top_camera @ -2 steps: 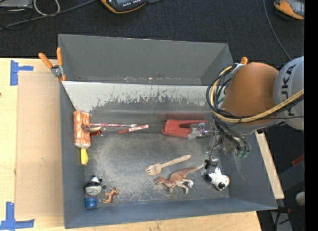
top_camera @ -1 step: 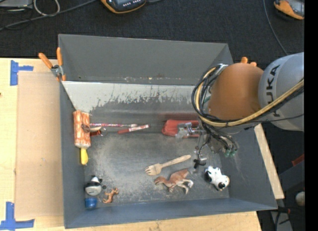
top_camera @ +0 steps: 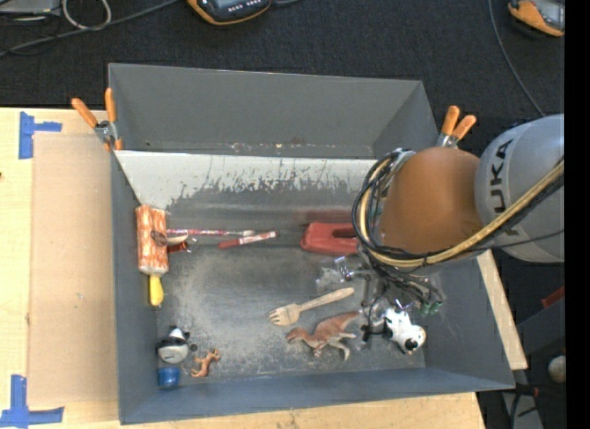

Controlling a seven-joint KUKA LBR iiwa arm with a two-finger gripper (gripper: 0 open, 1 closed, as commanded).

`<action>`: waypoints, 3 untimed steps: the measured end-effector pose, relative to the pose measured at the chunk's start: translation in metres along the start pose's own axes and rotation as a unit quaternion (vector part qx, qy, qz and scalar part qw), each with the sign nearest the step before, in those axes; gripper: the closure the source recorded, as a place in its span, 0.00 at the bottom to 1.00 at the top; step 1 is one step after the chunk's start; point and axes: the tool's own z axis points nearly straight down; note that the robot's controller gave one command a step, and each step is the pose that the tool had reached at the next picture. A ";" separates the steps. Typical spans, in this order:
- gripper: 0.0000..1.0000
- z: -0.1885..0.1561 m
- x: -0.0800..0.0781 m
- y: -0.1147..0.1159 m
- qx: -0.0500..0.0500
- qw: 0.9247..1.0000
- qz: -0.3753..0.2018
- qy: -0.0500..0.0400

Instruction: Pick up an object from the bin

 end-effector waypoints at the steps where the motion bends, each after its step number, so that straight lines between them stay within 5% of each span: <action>1: 0.00 0.061 0.013 -0.002 0.002 0.999 -0.050 -0.005; 2: 1.00 0.061 0.022 0.019 0.002 0.995 -0.104 -0.004; 3: 1.00 0.060 0.022 0.019 0.002 0.994 -0.105 -0.004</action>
Offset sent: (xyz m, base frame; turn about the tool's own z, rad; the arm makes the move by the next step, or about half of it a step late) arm -0.0268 0.0092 -0.0600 -0.2097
